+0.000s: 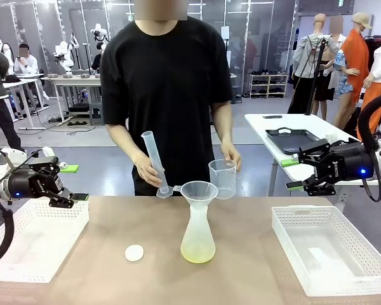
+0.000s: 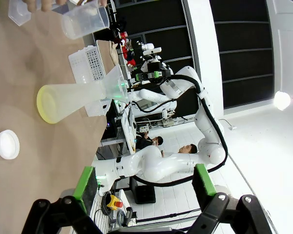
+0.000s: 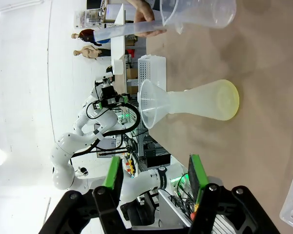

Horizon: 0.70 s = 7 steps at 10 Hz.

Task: Prepare the solutions needed for the experiment.
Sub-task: Once the solution is in the Big flask , pick up the Plastic Funnel and place it back into the right Organizing basket.

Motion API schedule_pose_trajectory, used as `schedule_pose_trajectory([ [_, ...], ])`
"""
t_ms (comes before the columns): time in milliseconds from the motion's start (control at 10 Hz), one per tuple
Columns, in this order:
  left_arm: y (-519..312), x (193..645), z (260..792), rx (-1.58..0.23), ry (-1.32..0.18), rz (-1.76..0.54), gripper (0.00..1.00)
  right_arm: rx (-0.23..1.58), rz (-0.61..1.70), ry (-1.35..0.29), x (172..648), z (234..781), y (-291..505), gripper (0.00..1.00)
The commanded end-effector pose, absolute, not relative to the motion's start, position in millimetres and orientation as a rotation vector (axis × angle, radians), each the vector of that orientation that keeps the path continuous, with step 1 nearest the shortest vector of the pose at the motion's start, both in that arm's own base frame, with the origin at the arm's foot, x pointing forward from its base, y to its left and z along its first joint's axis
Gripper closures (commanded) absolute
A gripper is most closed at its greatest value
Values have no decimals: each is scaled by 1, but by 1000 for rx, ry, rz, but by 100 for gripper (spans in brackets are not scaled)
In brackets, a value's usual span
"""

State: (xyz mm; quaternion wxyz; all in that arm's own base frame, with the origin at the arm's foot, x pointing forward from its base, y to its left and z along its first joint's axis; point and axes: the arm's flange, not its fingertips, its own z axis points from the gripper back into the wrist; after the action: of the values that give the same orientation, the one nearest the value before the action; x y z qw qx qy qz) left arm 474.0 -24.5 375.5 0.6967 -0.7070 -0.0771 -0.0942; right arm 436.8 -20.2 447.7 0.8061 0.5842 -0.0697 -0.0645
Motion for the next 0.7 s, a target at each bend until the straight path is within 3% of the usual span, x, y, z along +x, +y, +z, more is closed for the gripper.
schedule_pose_trajectory([
  [0,-27,476,377,-1586,-186,-201,0,1249,-145,-136,437,448,-21,32],
  [300,-27,476,377,-1586,-186,-201,0,1250,-138,-149,437,448,-20,32],
  [600,-27,476,377,-1586,-186,-201,0,1058,-50,-181,434,468,26,32],
])
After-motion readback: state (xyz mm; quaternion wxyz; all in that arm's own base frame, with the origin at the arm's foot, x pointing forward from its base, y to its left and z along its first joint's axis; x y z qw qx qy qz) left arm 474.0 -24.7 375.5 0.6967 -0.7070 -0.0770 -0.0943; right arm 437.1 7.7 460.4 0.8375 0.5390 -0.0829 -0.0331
